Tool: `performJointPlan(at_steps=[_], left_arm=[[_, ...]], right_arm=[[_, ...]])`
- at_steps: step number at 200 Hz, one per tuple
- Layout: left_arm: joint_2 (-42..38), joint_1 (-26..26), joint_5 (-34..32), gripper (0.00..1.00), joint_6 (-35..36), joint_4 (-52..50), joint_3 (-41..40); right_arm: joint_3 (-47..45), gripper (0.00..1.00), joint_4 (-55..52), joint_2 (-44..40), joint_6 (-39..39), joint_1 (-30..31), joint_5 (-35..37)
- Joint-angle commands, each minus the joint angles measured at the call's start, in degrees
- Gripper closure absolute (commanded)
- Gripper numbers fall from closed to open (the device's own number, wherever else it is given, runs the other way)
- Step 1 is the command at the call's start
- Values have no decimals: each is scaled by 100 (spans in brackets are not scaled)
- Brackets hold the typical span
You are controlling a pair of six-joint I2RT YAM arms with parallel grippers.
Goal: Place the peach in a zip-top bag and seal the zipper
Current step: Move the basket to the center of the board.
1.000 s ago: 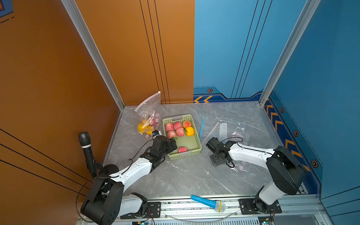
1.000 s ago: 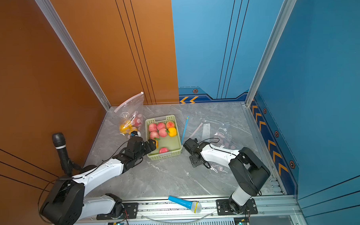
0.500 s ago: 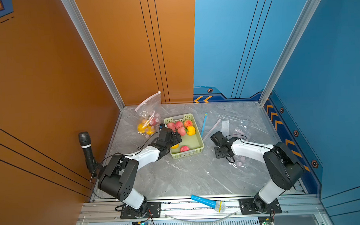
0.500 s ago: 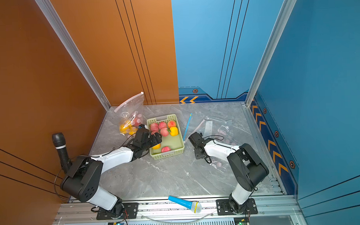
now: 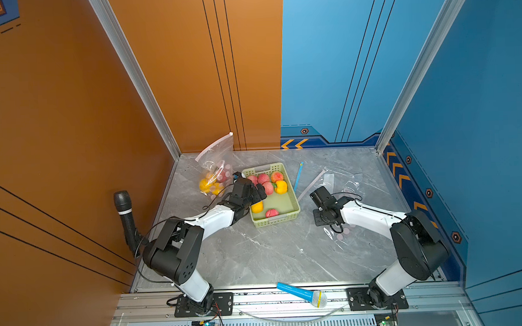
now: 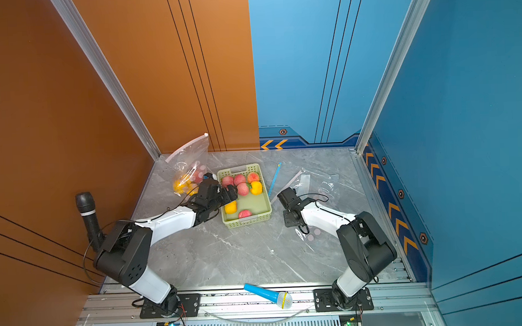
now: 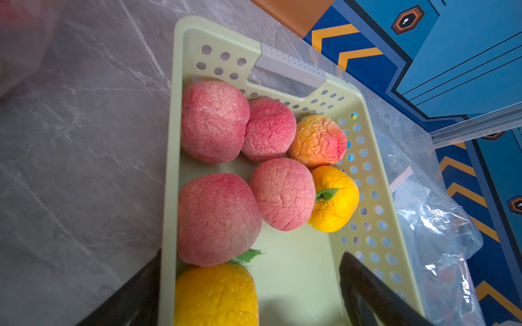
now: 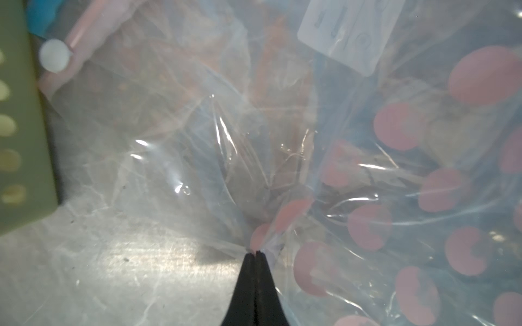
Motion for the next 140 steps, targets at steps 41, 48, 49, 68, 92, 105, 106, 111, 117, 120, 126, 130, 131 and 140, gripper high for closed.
performJointPlan(at_steps=[41,48,49,68,92,105,106,111,117,120,126,130,131,140], left_arm=[[-1041,1,74,3,225,-736,165],[-1134,-1,80,3,206,-770,156],[-1145,-1,80,3,204,-773,151],[-1347,-10,173,4,139,-852,138],[-1563,-60,291,4,67,-910,138],[-1687,-159,292,5,-2,-996,165],[-1690,-163,296,5,-5,-1004,169],[-1726,-221,280,6,-53,-1056,199],[-1758,-309,238,6,-111,-1122,232],[-1764,-365,208,7,-144,-1157,254],[-1775,-474,155,8,-212,-1231,289],[-1773,-568,122,8,-250,-1264,323],[-1768,-579,119,8,-252,-1279,327],[-1733,-755,90,8,-350,-1377,401]], right_arm=[[252,100,-823,-925,-68,-4,580],[265,100,-866,-1031,-83,-4,633],[266,100,-874,-1048,-84,-4,640],[307,100,-923,-1366,-136,-14,722],[371,100,-949,-1703,-147,-6,697],[343,100,-838,-1864,-145,4,533],[340,100,-824,-1877,-146,4,520],[308,100,-759,-1933,-134,10,469],[281,100,-702,-1990,-111,27,424],[265,100,-663,-2017,-104,37,412],[243,100,-622,-2054,-82,55,402],[234,100,-609,-2075,-67,62,408],[228,100,-609,-2080,-63,60,405],[231,100,-606,-2114,-35,75,409]])
